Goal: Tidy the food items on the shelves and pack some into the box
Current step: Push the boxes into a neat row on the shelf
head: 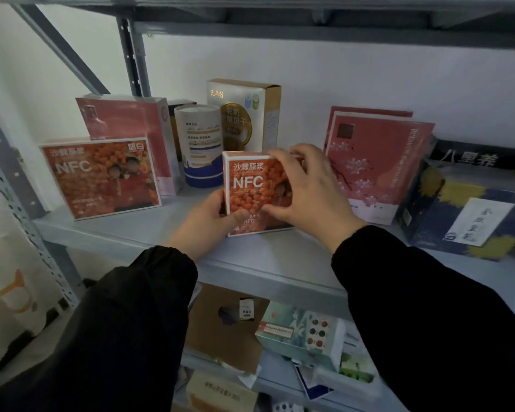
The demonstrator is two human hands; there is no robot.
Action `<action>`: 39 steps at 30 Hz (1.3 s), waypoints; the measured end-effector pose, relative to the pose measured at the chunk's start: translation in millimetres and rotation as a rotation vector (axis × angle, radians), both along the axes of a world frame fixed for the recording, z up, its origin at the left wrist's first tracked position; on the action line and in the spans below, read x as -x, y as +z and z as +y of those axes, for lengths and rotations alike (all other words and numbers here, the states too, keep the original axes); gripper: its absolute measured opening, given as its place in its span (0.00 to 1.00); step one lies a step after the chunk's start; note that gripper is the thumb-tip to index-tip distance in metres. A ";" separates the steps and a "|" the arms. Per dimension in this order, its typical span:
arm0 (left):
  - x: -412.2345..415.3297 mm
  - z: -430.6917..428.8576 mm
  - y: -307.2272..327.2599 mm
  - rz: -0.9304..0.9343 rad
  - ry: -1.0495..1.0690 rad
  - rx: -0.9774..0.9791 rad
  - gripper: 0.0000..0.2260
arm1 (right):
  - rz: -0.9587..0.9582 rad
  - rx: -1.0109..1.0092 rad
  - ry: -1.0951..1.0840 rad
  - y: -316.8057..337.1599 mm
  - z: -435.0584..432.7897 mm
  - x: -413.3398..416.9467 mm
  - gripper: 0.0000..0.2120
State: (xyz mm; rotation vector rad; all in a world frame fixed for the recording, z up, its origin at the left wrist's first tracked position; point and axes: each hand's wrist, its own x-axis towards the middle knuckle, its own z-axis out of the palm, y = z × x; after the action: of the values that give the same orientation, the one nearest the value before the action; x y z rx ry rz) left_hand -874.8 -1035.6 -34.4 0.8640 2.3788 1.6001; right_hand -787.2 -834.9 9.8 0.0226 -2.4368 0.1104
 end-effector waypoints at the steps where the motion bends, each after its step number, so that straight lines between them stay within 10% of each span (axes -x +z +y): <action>1: -1.5 1.5 0.6 0.017 0.002 0.009 0.20 | -0.034 0.002 -0.001 5.0 0.0 1.5 0.40; 6: -9.3 3.8 2.5 0.043 -0.001 0.022 0.18 | 0.010 -0.123 0.107 28.3 -9.4 4.5 0.17; 18: -5.8 16.5 -2.8 0.389 0.053 0.619 0.32 | -0.225 0.021 -0.177 32.7 14.5 -51.9 0.38; 39: -7.4 15.7 -3.1 0.388 0.017 0.684 0.27 | -0.122 -0.135 -0.378 23.0 76.5 -116.6 0.38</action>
State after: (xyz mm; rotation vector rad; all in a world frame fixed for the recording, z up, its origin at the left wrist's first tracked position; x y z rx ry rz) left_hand -867.4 -1019.9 -37.5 1.0482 2.8904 0.5446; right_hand -670.7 -758.3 32.8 -0.3922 -2.5192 -0.2279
